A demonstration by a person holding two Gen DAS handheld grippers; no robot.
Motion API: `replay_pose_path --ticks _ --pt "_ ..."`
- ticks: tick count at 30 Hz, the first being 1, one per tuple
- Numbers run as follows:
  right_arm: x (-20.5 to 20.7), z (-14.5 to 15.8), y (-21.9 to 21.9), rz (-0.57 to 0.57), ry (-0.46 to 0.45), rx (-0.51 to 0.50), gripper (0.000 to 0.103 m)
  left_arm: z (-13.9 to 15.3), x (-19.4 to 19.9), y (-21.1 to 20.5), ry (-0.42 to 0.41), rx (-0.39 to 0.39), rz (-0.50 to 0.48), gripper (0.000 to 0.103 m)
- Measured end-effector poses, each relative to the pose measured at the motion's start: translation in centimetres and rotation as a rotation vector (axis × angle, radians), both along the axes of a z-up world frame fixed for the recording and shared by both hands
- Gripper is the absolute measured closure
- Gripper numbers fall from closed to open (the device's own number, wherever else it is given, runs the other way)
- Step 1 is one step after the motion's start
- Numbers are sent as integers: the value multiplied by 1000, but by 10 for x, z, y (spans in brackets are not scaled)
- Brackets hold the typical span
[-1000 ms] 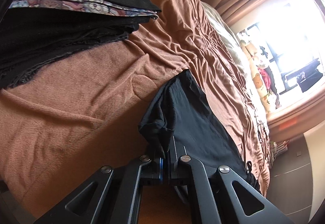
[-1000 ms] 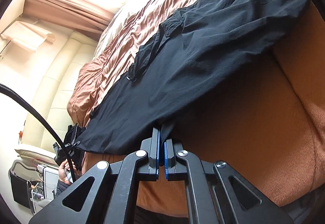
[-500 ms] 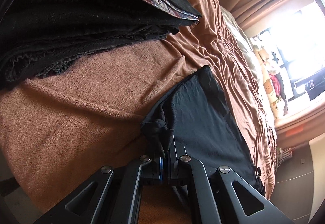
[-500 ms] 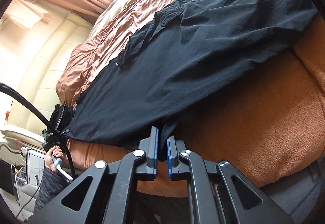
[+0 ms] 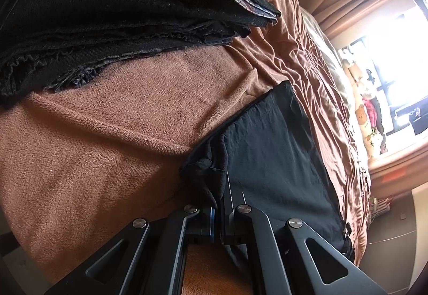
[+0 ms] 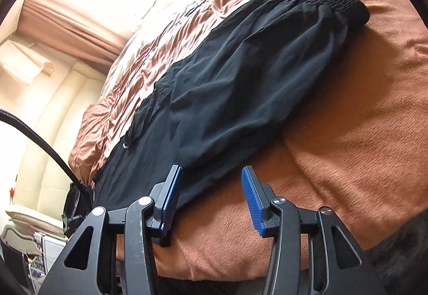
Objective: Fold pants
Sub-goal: 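Open the right gripper and release the waistband while the left gripper keeps holding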
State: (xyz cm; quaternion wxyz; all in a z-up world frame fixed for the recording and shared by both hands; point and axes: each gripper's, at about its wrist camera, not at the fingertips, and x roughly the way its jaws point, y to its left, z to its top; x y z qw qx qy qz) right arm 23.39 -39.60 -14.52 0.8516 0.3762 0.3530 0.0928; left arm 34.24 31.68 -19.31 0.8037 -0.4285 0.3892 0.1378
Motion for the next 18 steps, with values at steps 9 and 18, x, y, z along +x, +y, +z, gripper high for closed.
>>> replay_pose_path --ticks 9,18 --pt "2 -10 -75 -146 6 21 59 -4 3 -1 24 13 17 101" --pt "7 -23 -120 -241 4 71 59 -3 5 -4 40 28 27 101"
